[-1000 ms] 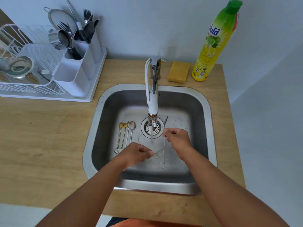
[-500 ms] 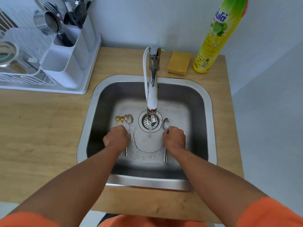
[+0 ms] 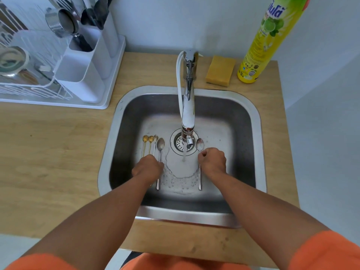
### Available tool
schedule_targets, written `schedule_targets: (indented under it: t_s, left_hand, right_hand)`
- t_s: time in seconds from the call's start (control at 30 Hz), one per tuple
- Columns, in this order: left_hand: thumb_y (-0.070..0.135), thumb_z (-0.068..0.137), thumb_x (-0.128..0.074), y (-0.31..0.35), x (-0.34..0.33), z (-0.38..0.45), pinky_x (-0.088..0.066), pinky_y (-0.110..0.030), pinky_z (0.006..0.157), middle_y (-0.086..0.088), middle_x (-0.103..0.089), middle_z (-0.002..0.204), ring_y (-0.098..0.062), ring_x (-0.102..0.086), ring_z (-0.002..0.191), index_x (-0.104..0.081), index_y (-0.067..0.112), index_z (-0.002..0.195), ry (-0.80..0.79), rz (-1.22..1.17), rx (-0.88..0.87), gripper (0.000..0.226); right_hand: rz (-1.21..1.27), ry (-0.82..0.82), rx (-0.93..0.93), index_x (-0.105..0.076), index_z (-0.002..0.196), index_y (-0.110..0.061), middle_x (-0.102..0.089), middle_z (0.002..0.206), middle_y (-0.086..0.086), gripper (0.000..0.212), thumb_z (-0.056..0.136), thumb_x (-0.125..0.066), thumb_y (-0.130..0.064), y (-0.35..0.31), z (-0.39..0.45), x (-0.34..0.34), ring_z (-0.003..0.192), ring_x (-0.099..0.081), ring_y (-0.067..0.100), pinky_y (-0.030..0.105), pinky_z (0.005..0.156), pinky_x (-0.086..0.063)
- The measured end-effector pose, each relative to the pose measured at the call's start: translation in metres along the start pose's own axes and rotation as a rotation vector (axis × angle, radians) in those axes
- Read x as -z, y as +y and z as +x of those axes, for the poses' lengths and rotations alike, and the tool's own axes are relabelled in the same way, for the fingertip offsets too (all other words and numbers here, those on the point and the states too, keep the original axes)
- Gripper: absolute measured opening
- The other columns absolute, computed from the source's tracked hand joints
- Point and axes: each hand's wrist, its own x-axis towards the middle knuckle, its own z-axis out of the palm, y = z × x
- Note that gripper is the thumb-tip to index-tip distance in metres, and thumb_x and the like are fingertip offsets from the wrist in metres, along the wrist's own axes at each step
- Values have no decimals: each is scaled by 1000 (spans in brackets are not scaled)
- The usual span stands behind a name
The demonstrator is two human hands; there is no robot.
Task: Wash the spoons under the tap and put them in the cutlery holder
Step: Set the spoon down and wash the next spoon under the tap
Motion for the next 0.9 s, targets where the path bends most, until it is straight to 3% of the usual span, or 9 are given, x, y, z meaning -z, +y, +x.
schedule_targets:
  t_s: [0.2,0.33,0.47,0.6,0.7,0.9]
  left_hand:
    - [44,96,-57,-2,1,-9,-35,-27,54,-1,-61,76,-19,-57,65,-62,18,83,-50,-67,-53,30]
    - [32,100,-57,-2,6,-19,-39,-30,60,-5,-54,64,-22,-49,57,-55,14,67,-190,-374,-107,38]
    - [26,104,-57,2,14,-38,-42,-28,49,-5,-50,66,-17,-41,56,-66,10,83,-427,-751,-44,28]
    - [31,104,-58,9,16,-56,-52,-27,55,-2,-59,72,-15,-53,63,-71,10,95,-544,-879,-20,26]
    - [29,104,-57,13,12,-68,-51,-27,52,1,-59,67,-11,-55,55,-70,11,96,-611,-952,-23,24]
    - [26,104,-58,16,5,-79,-50,-27,53,0,-59,73,-10,-52,56,-70,10,97,-640,-1039,-39,20]
  right_hand:
    - [69,-10,-9,-76,74,-11,-72,69,5,25,88,-69,-30,4,0,2,75,-69,28,37,71,-59]
    - [202,-28,-53,-81,83,-17,-77,75,4,20,88,-75,-36,8,-7,5,75,-74,30,43,77,-63]
    - [310,-60,-64,-83,89,-22,-78,78,-1,21,87,-76,-42,7,-16,9,74,-75,23,38,69,-64]
    - [552,-337,-78,-79,91,-16,-80,83,0,23,89,-79,-39,-7,-26,14,56,-66,8,22,43,-45]
    - [588,-471,-73,-79,97,-17,-81,88,-4,26,88,-79,-41,-17,-31,19,60,-64,5,19,45,-42]
    - [604,-499,-91,-79,98,-15,-78,76,-7,20,86,-84,-30,-23,-34,23,64,-57,8,21,45,-38]
